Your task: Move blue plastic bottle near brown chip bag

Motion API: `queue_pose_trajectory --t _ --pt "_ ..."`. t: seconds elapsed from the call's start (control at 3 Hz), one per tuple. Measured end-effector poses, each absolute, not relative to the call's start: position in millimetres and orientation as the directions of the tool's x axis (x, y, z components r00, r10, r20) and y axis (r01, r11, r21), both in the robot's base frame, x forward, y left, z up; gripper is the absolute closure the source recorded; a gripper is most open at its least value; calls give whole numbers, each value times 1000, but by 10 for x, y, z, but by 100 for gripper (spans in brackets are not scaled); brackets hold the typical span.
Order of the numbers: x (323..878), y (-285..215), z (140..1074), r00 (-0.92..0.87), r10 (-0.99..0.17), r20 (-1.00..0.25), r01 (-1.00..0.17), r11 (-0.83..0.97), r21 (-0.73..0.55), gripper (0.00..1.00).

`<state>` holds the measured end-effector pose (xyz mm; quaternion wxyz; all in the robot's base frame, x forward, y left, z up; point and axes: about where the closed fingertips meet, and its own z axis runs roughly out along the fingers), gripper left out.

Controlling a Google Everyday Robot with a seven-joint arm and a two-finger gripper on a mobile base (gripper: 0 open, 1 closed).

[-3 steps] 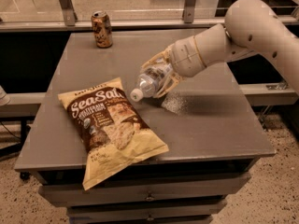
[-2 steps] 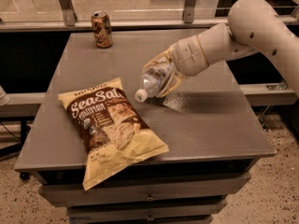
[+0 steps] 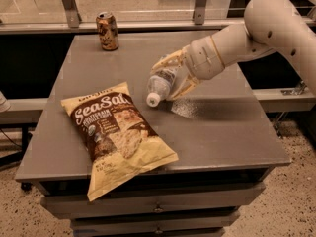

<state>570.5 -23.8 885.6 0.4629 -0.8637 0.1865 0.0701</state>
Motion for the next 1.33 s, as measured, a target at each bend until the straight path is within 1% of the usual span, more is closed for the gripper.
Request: queue_pose_trajectory --t 0.33,0.67,1.33 --pt "5669 -252 8859 932 -247 -264 -358 -521 -775 12" --pt "5650 -258 8861 939 -242 -246 -340 -533 -775 0" --pt "5664 -283 8881 940 -252 -229 -332 -535 -777 0"
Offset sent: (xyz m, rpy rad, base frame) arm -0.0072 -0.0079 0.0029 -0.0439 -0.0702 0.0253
